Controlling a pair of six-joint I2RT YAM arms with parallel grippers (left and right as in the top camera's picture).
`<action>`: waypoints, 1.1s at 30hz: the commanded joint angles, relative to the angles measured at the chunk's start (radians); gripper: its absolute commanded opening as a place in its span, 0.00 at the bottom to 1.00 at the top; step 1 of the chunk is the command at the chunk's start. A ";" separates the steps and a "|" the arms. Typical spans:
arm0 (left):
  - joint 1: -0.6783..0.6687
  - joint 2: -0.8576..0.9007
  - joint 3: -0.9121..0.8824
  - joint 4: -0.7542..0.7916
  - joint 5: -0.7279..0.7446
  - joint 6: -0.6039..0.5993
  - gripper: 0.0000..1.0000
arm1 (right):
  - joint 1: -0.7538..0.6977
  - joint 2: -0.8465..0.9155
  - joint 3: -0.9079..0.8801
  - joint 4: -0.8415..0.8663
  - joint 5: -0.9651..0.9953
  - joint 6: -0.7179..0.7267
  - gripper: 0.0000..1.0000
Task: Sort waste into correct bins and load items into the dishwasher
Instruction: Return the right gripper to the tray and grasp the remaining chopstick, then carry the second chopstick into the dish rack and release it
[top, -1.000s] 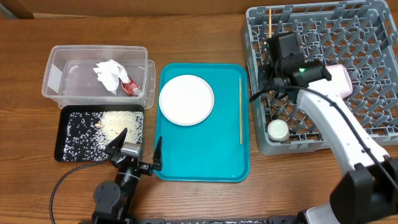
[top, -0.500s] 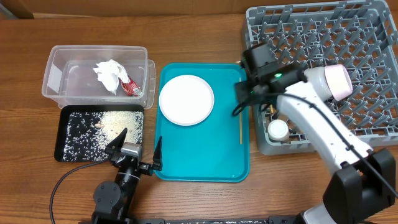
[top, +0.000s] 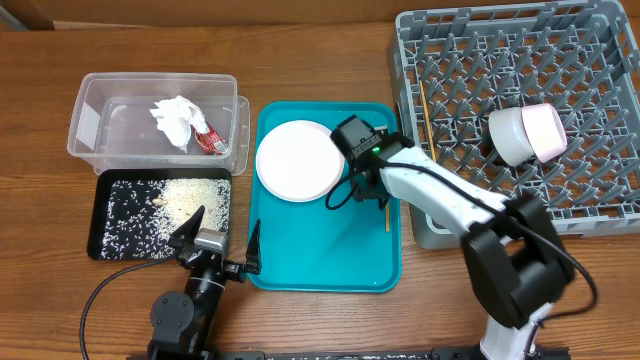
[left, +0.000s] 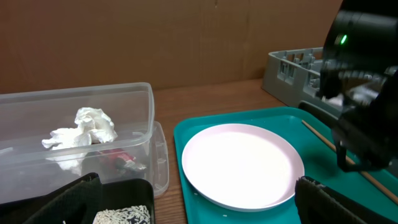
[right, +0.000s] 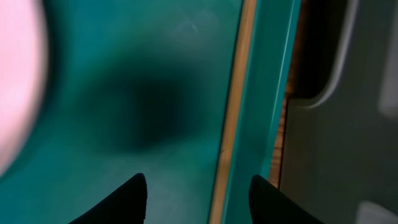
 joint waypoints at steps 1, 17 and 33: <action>0.006 -0.010 -0.003 -0.001 0.014 0.012 1.00 | -0.011 0.034 0.000 0.009 0.061 0.027 0.52; 0.006 -0.010 -0.003 -0.001 0.014 0.012 1.00 | -0.006 -0.008 0.054 -0.068 -0.114 0.003 0.04; 0.006 -0.010 -0.003 -0.001 0.014 0.012 1.00 | -0.192 -0.313 0.103 0.002 0.061 -0.350 0.04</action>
